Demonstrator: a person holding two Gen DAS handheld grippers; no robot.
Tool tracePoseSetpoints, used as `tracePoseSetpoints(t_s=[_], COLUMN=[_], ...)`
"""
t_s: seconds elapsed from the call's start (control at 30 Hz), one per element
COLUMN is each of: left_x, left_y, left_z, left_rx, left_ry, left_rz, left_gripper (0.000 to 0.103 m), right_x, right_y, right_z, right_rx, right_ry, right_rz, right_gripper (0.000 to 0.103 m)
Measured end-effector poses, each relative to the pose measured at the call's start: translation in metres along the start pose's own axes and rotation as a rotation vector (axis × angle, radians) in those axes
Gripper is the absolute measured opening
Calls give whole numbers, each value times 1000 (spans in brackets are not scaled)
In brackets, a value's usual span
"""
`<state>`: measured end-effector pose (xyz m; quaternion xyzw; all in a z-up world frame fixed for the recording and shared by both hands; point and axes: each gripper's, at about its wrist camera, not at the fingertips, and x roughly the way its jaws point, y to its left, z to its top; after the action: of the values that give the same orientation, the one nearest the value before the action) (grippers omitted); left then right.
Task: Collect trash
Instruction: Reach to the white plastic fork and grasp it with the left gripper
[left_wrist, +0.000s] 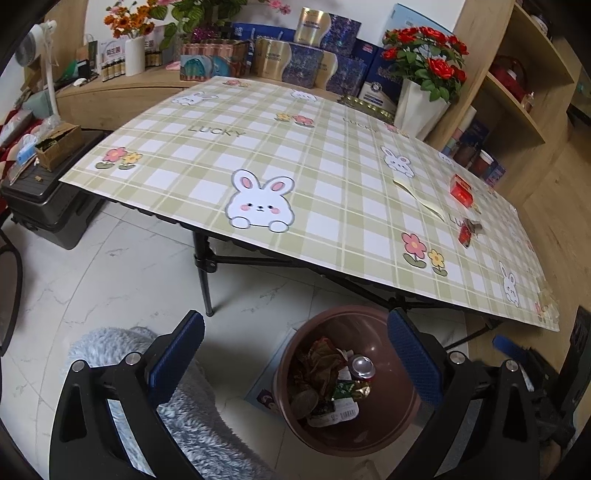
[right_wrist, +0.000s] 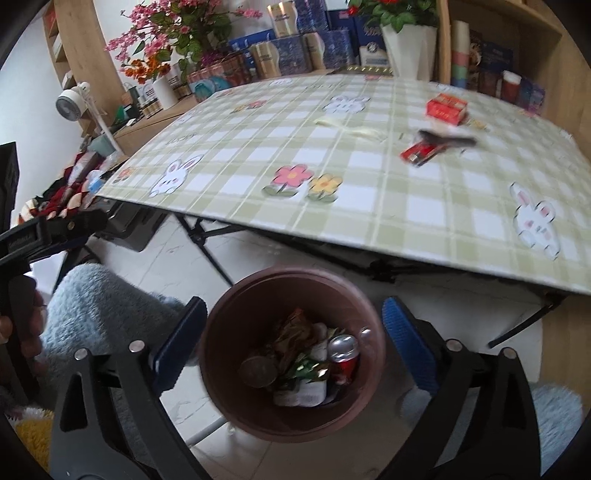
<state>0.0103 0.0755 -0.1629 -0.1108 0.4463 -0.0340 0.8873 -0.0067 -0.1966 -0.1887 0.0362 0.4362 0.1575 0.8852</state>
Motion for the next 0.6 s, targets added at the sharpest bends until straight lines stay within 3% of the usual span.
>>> tracePoseSetpoints(t_s=[0.23, 0.4, 0.6], left_x=[0, 26, 96], left_y=[-42, -82, -143], left_z=[20, 50, 89], left_rx=[120, 152, 180], left_ry=[-21, 5, 62], left_rz=[-34, -106, -160], left_gripper=[96, 80, 66], right_x=[-6, -9, -6], right_y=[-36, -74, -118], right_z=[24, 44, 63], right_rx=[6, 71, 149], right_ry=[-54, -96, -124], right_rz=[-122, -146, -146], right_gripper=[97, 97, 97])
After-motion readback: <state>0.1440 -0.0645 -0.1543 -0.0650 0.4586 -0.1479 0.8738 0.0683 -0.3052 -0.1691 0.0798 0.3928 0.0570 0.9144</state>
